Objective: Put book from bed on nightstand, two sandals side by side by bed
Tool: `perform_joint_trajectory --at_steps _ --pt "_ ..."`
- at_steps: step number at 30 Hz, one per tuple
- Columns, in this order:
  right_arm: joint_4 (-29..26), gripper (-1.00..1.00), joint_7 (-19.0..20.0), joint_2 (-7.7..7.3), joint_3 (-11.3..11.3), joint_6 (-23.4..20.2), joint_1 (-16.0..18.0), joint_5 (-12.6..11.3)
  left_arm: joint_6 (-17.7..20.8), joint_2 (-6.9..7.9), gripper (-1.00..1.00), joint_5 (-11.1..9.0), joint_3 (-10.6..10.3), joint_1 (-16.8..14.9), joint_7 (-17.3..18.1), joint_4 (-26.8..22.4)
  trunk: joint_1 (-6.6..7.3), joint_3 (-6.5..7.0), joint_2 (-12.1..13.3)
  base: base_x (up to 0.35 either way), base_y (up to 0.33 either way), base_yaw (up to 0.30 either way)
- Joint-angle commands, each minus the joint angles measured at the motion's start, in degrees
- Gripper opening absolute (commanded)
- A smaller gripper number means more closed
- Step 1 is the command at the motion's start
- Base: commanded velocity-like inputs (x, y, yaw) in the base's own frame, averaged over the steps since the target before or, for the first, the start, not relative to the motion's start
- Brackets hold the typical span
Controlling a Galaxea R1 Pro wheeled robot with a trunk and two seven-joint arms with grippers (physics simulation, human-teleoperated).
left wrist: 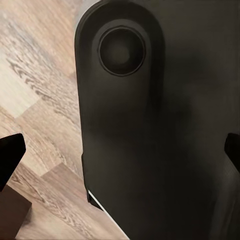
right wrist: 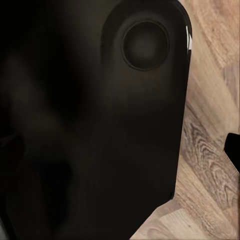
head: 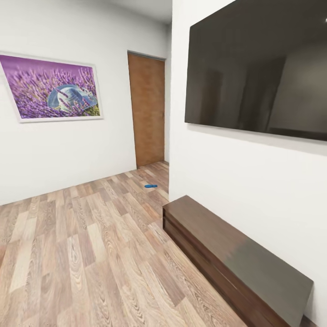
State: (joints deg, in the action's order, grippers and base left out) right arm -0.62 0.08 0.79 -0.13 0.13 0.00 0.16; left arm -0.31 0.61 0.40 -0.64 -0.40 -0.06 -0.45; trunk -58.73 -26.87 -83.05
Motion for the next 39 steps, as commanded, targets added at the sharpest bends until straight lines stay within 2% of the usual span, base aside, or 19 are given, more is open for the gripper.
perform_joint_trajectory --at_steps 1,39 --pt "-0.04 1.0 0.01 0.0 -0.02 0.02 0.0 0.02 -0.03 0.0 1.0 0.04 -0.06 -0.04 -0.01 0.01 0.0 -0.06 -0.03 0.0 0.0 0.246" --pt "-0.08 1.0 0.01 0.09 -0.05 0.02 0.0 0.1 -2.79 0.0 1.0 0.04 -0.07 -0.04 0.14 0.01 0.0 -0.06 -0.03 0.0 0.0 0.246"
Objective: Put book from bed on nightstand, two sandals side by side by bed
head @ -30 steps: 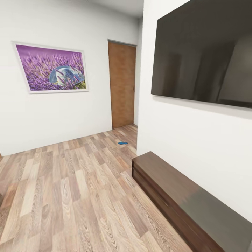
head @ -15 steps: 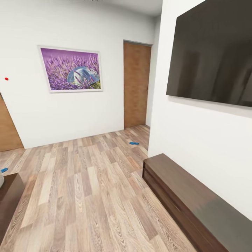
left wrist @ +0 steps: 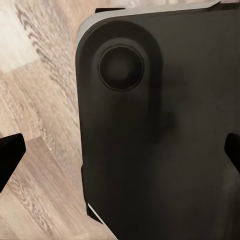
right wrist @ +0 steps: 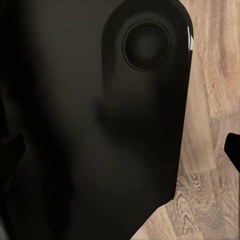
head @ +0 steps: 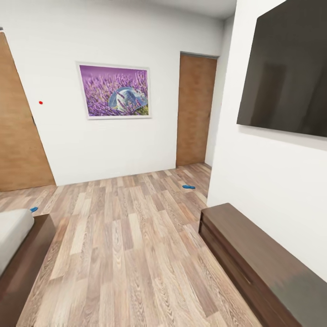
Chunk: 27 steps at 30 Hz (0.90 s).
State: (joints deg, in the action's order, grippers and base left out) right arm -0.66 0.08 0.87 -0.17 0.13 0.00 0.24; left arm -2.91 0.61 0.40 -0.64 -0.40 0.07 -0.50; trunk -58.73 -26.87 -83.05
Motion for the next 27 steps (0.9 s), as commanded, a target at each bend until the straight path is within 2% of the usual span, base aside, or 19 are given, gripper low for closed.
perform_joint_trajectory --at_steps 1,11,27 --pt "-0.04 1.0 0.01 0.0 -0.01 0.01 0.0 0.02 -0.2 0.0 1.0 0.04 -0.06 -0.04 0.01 0.06 0.0 -0.05 -0.03 0.0 0.0 0.234" --pt "-0.04 1.0 0.01 -0.06 -0.01 0.04 0.0 0.02 -0.23 0.0 1.0 0.07 -0.06 -0.04 0.02 0.06 0.0 -0.05 -0.03 0.024 0.003 0.097" --pt "-0.4 1.0 0.01 -0.05 -0.01 0.04 0.0 0.0 -0.38 0.0 1.0 0.05 -0.06 -0.04 0.02 0.06 0.0 -0.05 -0.03 0.179 0.06 0.007"
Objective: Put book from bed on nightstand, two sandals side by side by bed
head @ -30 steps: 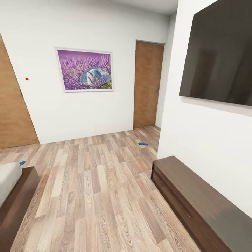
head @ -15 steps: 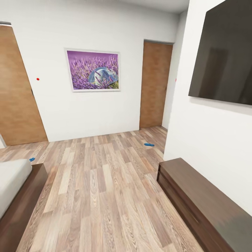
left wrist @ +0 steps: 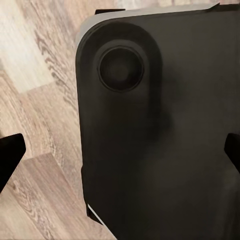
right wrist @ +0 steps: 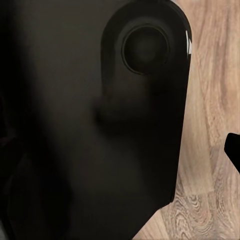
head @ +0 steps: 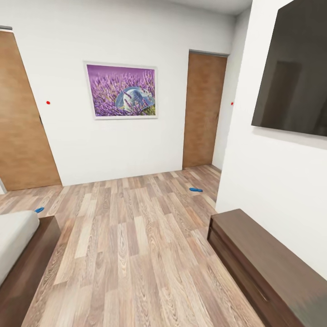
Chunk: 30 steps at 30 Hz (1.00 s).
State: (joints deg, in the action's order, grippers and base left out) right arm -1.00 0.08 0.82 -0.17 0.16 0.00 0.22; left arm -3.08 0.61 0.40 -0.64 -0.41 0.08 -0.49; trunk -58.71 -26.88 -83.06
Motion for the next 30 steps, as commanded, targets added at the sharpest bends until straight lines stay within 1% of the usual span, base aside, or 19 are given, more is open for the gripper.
perform_joint_trajectory --at_steps 1,11,30 --pt "-0.05 1.0 0.01 0.0 -0.01 0.02 0.0 0.03 -0.32 0.01 1.0 0.06 -0.06 -0.03 0.01 0.05 -0.01 -0.05 -0.02 0.168 0.011 0.001" --pt "-0.06 1.0 0.01 -0.03 0.06 0.02 0.0 -0.08 -1.32 0.01 1.0 0.12 -0.07 -0.03 0.01 0.05 -0.01 -0.05 -0.02 0.224 0.004 0.0" --pt "-0.13 1.0 0.01 -0.01 0.08 0.02 0.0 -0.16 -1.53 0.01 1.0 0.12 -0.12 -0.03 0.01 0.05 -0.01 -0.05 -0.02 0.305 0.0 0.0"
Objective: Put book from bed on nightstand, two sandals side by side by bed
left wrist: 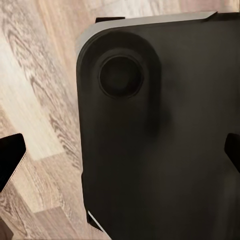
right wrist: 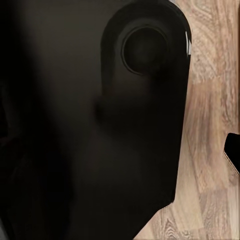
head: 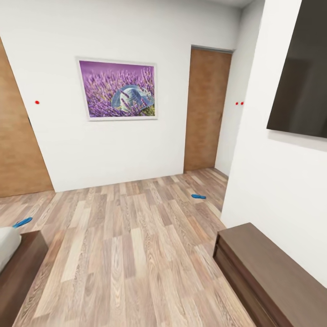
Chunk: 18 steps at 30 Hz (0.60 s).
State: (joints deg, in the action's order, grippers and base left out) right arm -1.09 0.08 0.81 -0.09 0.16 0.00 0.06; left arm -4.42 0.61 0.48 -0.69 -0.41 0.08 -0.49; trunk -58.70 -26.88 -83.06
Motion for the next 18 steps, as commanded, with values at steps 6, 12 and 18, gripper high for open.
perform_joint_trajectory --at_steps 6,12,18 --pt "-0.06 1.0 0.01 0.0 0.0 0.02 0.0 -0.04 -0.23 0.01 1.0 0.05 -0.07 -0.03 0.01 0.05 -0.03 -0.05 -0.02 0.314 0.0 0.0" --pt "-0.06 1.0 0.01 0.04 0.0 0.02 0.0 -0.05 -0.24 0.01 1.0 0.05 -0.09 -0.03 0.01 0.05 -0.03 -0.05 -0.02 0.315 0.0 0.0" --pt "-0.06 1.0 0.01 0.06 0.06 0.02 0.0 -0.06 -0.24 0.01 1.0 0.05 -0.1 -0.03 0.01 0.05 -0.03 -0.05 -0.02 0.315 0.0 0.0"
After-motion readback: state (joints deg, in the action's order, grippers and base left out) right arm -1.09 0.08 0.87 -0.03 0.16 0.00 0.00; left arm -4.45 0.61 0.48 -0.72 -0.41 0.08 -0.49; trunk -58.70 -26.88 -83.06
